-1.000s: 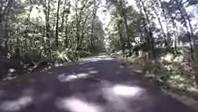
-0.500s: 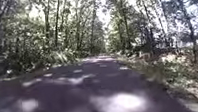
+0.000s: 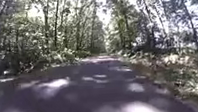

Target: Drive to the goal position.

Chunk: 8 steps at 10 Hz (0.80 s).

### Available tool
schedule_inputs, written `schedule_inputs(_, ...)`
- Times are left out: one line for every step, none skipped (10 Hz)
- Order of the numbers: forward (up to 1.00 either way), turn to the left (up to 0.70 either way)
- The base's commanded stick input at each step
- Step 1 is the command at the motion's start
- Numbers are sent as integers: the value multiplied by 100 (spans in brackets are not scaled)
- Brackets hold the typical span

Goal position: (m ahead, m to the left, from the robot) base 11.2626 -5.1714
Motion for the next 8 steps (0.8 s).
schedule_inputs(45,0)
schedule_inputs(45,0)
schedule_inputs(45,0)
schedule_inputs(45,0)
schedule_inputs(45,0)
schedule_inputs(45,0)
schedule_inputs(45,0)
schedule_inputs(45,0)
